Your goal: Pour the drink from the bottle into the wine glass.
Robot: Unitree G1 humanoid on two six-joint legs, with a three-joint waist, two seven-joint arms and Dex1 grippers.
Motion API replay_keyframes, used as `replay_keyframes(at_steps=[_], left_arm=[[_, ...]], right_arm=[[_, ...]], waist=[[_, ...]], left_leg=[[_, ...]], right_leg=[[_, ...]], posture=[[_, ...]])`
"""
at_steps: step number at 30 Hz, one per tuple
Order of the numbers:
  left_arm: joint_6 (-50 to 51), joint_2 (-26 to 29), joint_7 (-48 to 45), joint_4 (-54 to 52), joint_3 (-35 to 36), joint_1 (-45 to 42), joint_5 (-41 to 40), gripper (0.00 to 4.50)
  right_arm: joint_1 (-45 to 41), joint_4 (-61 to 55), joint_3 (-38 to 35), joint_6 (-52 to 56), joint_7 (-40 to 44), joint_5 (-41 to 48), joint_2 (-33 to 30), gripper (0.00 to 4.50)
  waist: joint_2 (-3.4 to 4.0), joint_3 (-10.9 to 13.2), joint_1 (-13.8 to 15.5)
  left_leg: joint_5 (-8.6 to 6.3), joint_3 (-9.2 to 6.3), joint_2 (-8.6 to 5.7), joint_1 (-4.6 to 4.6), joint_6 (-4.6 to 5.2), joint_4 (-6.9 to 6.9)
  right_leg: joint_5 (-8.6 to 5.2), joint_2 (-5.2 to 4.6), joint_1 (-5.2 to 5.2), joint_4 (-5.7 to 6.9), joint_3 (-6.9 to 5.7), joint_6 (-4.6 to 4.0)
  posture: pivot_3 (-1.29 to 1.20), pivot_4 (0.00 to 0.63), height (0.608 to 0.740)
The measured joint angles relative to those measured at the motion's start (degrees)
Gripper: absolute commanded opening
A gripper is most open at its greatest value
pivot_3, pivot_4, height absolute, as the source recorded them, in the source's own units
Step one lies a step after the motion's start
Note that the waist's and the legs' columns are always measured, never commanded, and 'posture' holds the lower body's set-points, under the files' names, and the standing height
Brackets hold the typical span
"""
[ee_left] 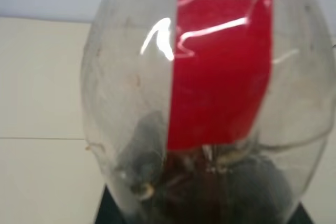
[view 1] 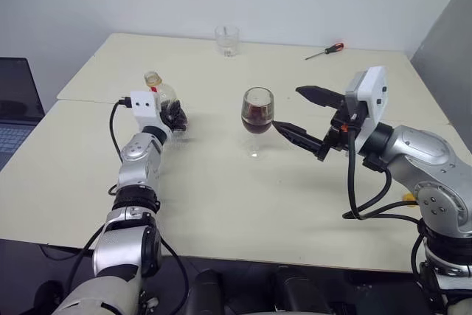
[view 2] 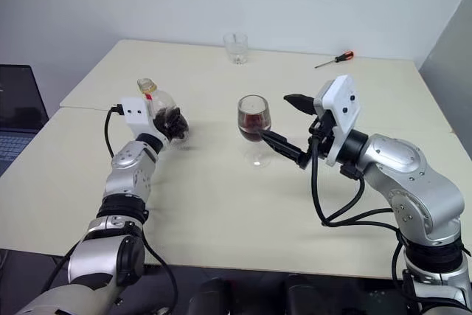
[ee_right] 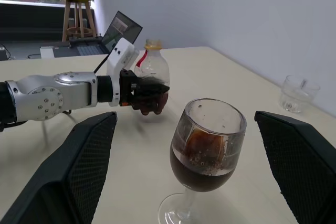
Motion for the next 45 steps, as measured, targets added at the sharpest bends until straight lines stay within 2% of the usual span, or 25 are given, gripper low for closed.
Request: replay_keyframes(at_steps=[6,7,21,29,35,40,45], left_arm=[[-1.0,-1.7,1.1,-0.8,0.1,3.1,0.0,4.3],[-1.1,-1.8,1.2,-1.3,0.1,3.8,0.0,4.45],[1.4,-0.9,-0.9,-10.0,-1.6,8.3,0.2,4.45],[12.2,2.5,-3.0,-31.5,-0.9,17.2,-4.0,4.45],[24.7,11.7,-11.1,-48.4,0.8,23.2,-12.5,4.45],[32.8,19.6,-18.1,-56.0,2.8,26.1,-19.4,4.45],[39.4,24.5,-22.9,-61.3,3.9,26.5,-25.7,4.45]], right_arm=[[-0.2,0.0,0.3,0.1,0.2,0.0,0.0,4.5],[-0.2,0.0,0.3,0.2,0.3,0.0,-0.1,4.5],[-1.1,0.3,0.9,0.2,1.8,0.1,-0.1,4.5],[-1.7,3.2,1.3,-0.4,4.9,-0.1,-1.6,4.5],[-2.3,9.0,1.1,-2.8,8.5,-0.9,-3.6,4.5],[-2.9,16.1,-1.2,-4.3,10.4,-2.0,-6.1,4.5],[-2.7,20.5,-3.2,-5.4,10.8,-4.0,-8.2,4.5]], waist=[[0.0,0.0,-0.2],[0.0,0.0,-0.2],[0.0,0.0,-0.2],[-0.01,0.0,-0.2],[0.0,0.0,-0.3],[-0.02,0.0,-0.3],[-0.01,0.0,-0.3]], left_leg=[[0.0,0.0,0.02,0.01,0.0,-0.01],[0.0,0.0,0.02,0.01,0.0,-0.01],[0.0,-0.01,0.03,0.01,0.0,-0.02],[0.0,-0.03,0.08,0.02,0.0,-0.03],[0.0,-0.03,0.1,0.05,0.0,-0.06],[-0.01,-0.03,0.09,0.06,0.0,-0.07],[-0.01,-0.03,0.09,0.06,0.01,-0.11]], right_leg=[[0.0,0.01,0.0,0.0,0.02,0.0],[0.0,0.02,0.0,0.0,0.02,0.0],[0.0,0.01,0.01,-0.01,0.03,0.0],[-0.01,0.01,0.02,-0.01,0.04,0.01],[-0.07,0.02,0.01,-0.04,0.06,0.1],[-0.12,-0.01,0.01,-0.1,0.09,0.14],[-0.17,-0.01,0.0,-0.12,0.1,0.14]], posture=[[0.0,0.15,0.74],[0.0,0.15,0.74],[0.0,0.15,0.74],[0.0,0.15,0.74],[0.0,0.15,0.74],[0.0,0.15,0.74],[0.0,0.15,0.74]])
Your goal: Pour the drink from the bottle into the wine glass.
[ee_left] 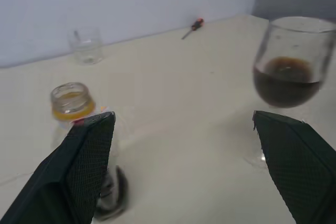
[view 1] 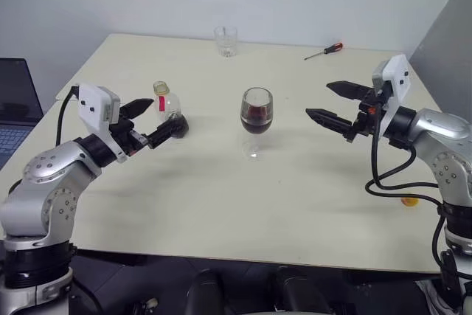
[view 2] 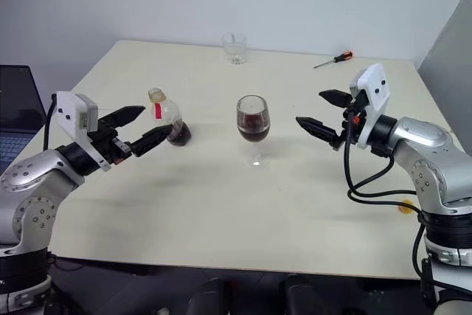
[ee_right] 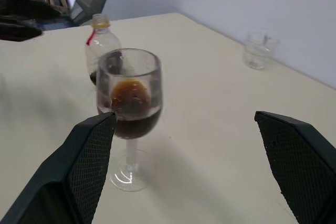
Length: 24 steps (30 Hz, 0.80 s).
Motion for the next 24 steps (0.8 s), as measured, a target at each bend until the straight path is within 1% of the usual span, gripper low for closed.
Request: replay_keyframes(at_steps=[3,7,8,9,10,11,12,14,17,24], left_arm=[[2.3,1.7,-2.1,-1.0,0.0,0.5,-1.7,4.45],[4.0,2.4,-3.9,-1.0,0.0,1.2,-3.2,4.45],[4.1,2.4,-4.2,-0.8,-0.1,1.2,-3.2,4.45],[4.1,2.4,-4.6,-0.5,-0.3,1.2,-3.1,4.45],[4.0,2.4,-4.9,0.1,-0.6,1.3,-3.0,4.45],[4.0,2.3,-4.9,0.5,-0.8,1.2,-2.8,4.45],[4.0,2.1,-4.9,0.7,-1.6,0.5,-2.5,4.45],[3.7,1.7,-5.1,0.9,-3.0,-0.6,-2.2,4.45],[3.4,1.5,-6.0,2.5,-3.3,-1.9,-2.0,4.45],[2.5,1.3,-7.5,4.4,-4.4,-2.5,-1.3,4.45]], right_arm=[[1.3,1.3,-0.6,0.0,0.0,-1.1,-0.7,4.5],[4.1,-0.1,-3.2,1.4,-2.2,-0.2,0.5,4.5],[4.8,-1.3,-3.6,2.2,-2.6,0.7,0.9,4.5],[5.0,-2.6,-3.7,3.0,-2.9,1.5,1.2,4.5],[5.1,-4.5,-3.6,3.9,-3.3,2.5,1.6,4.5],[5.4,-5.7,-3.7,4.1,-3.3,3.3,1.7,4.5],[6.1,-6.5,-4.3,4.2,-3.3,3.5,1.5,4.5],[6.6,-6.8,-5.1,4.8,-3.7,3.5,0.5,4.5],[6.7,-7.7,-5.9,5.4,-4.2,3.6,0.2,4.5],[7.0,-9.3,-5.9,6.3,-4.8,4.1,0.2,4.5]], waist=[[0.01,0.0,0.0],[0.01,0.0,0.0],[0.0,0.0,0.0],[-0.02,0.0,0.1],[-0.1,0.0,0.4],[-0.19,0.0,0.6],[-0.16,0.0,0.5],[-0.21,-0.1,-0.4],[-0.21,-0.1,-1.2],[-0.21,-0.1,-1.3]], left_leg=[[0.0,0.0,0.01,0.01,0.0,-0.01],[0.0,0.01,0.05,0.02,0.0,0.0],[0.0,0.36,0.2,0.08,-0.01,0.0],[0.0,1.12,0.6,0.31,-0.04,-0.06],[-0.04,2.49,1.32,0.64,-0.09,-0.19],[-0.07,3.33,1.35,0.82,-0.12,-0.35],[-0.08,2.83,0.76,0.78,-0.1,-0.53],[-0.08,2.54,0.5,0.84,-0.08,-0.66],[-0.08,2.39,0.35,0.81,-0.07,-0.71],[-0.08,2.16,0.3,0.77,-0.08,-0.76]], right_leg=[[-0.03,0.01,0.0,0.0,-0.01,-0.02],[-0.04,0.02,-0.03,0.0,0.01,-0.03],[-0.04,0.1,-0.19,0.01,0.22,-0.05],[0.05,0.25,-0.7,0.05,0.53,-0.24],[0.33,0.38,-1.22,0.11,1.62,-0.71],[0.38,0.56,-1.31,0.09,2.16,-0.99],[0.43,0.48,-0.98,0.0,2.42,-0.75],[0.41,0.51,-0.95,-0.01,2.61,-0.16],[0.33,0.55,-0.96,-0.01,2.65,0.01],[0.28,0.54,-0.93,0.0,2.54,0.08]], posture=[[0.0,0.15,0.74],[0.0,0.15,0.74],[0.0,0.15,0.74],[0.0,0.15,0.74],[0.0,0.15,0.74],[0.0,0.15,0.74],[0.0,0.15,0.74],[0.0,0.15,0.74],[0.0,0.15,0.74],[0.0,0.15,0.74]])
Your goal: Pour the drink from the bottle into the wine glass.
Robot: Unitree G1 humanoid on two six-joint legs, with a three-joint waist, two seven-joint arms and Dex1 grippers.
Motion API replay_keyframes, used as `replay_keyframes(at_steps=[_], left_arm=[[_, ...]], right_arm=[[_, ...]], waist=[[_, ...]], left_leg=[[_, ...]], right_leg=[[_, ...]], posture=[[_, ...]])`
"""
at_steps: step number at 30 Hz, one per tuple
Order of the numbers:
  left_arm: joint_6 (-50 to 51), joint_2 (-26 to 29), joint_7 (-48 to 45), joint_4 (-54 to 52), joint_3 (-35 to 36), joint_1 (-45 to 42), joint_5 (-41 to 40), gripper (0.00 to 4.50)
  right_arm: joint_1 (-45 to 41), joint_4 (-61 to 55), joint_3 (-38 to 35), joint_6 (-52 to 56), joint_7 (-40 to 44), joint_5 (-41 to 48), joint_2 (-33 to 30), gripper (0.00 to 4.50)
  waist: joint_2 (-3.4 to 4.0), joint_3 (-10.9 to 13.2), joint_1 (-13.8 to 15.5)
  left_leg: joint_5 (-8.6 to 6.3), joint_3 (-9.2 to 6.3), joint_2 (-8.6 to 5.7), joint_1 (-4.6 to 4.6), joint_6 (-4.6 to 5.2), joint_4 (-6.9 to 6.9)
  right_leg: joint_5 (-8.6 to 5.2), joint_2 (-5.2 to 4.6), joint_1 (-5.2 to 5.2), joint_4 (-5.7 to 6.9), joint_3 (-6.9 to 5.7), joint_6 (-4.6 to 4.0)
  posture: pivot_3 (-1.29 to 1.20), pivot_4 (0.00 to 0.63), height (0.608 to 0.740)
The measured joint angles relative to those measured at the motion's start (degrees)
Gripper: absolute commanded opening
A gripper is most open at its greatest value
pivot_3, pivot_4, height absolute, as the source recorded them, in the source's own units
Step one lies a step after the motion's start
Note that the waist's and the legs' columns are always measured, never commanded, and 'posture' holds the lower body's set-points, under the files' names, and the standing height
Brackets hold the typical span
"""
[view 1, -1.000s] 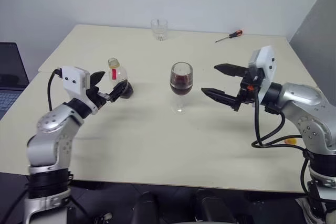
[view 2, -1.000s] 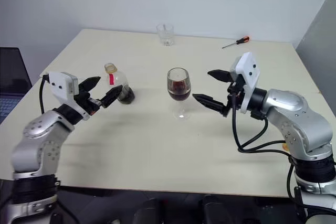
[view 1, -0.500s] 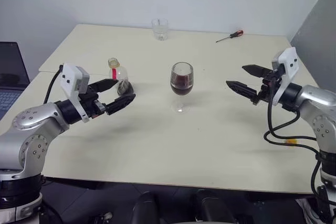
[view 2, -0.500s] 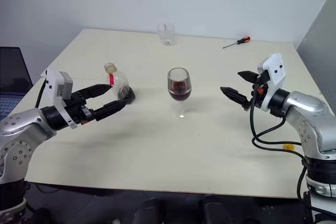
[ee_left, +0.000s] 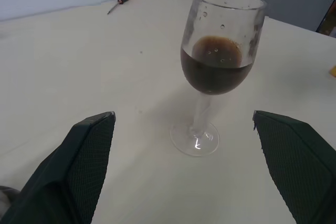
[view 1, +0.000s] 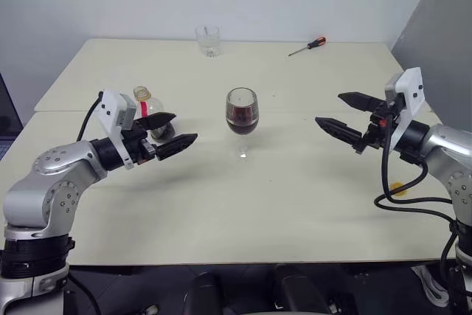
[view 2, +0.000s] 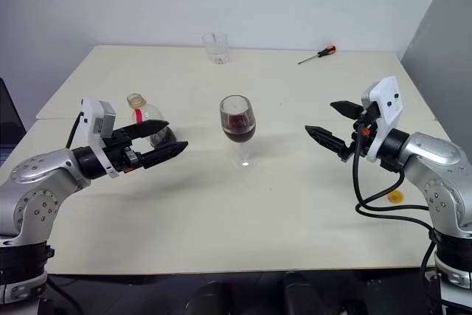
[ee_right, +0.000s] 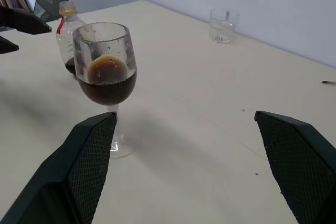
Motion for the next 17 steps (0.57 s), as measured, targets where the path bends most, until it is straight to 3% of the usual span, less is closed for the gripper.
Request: replay_keyframes(at_steps=[17], left_arm=[[-0.3,0.2,-1.3,0.7,-0.6,-1.3,1.2,4.45]], right_arm=[[-0.8,1.6,0.8,-1.1,0.4,-0.1,0.1,4.5]], waist=[[-0.01,0.0,-0.1]], left_leg=[[0.01,-0.31,-0.01,-0.04,0.01,0.02]], right_leg=[[-0.02,-0.01,0.13,-0.01,-0.56,-0.02]], posture=[[0.0,0.15,0.74]])
